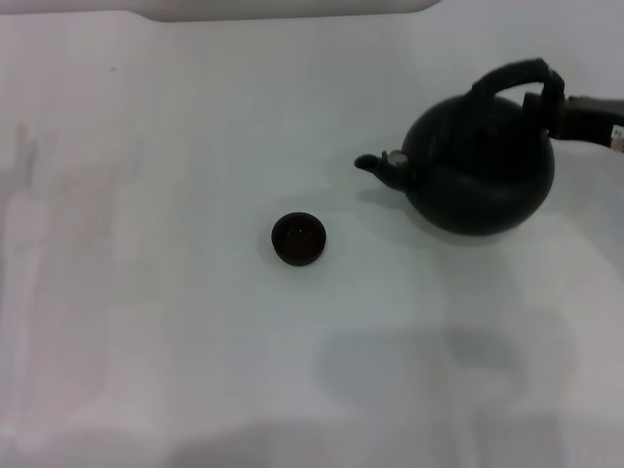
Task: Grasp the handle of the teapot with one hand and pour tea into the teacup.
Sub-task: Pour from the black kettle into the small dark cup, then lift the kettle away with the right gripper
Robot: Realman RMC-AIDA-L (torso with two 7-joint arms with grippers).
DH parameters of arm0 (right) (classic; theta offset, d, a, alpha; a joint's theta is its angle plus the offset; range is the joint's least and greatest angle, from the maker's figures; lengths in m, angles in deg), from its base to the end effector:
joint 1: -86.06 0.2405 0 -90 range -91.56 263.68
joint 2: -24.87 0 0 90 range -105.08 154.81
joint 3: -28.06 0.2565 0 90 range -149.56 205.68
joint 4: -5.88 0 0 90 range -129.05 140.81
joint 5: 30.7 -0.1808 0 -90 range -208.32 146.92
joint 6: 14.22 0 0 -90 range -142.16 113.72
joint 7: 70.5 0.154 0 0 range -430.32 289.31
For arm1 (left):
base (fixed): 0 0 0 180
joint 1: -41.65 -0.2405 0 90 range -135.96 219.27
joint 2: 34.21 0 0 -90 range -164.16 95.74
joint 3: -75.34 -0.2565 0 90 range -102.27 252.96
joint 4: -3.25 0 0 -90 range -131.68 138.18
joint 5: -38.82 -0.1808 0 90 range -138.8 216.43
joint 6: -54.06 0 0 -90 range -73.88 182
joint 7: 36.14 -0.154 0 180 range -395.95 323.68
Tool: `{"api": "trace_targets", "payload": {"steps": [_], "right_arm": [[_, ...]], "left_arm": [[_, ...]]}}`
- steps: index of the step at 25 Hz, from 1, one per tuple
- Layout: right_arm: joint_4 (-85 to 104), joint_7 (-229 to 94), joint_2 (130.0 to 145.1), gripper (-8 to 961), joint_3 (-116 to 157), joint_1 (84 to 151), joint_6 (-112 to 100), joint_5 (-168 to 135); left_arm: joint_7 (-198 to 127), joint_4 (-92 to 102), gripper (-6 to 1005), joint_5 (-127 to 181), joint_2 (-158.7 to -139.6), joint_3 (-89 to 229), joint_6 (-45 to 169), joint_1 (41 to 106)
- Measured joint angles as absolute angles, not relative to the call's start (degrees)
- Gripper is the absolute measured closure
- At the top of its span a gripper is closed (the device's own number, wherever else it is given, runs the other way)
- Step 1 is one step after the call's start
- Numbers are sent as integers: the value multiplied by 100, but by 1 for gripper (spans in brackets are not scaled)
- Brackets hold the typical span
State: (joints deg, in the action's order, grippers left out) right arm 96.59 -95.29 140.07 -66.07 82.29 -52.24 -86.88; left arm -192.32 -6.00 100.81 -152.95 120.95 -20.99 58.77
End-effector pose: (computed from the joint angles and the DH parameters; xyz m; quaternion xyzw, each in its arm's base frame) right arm 0.2527 0.2803 0.0196 -0.7789 0.4701 0.1609 0.3827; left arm -0.3485 0.2816 0.0362 -0.5557 -0.3430 -0.4000 0.6430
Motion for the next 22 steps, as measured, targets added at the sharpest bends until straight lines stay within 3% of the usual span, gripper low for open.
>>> {"api": "trace_targets", "payload": {"steps": [22], "right_arm": [[10598, -9815, 14036, 757, -7382, 8897, -5475, -7366]], "left_arm": [[-19232, -603, 151, 10086, -15304, 12096, -2062, 5888]]}}
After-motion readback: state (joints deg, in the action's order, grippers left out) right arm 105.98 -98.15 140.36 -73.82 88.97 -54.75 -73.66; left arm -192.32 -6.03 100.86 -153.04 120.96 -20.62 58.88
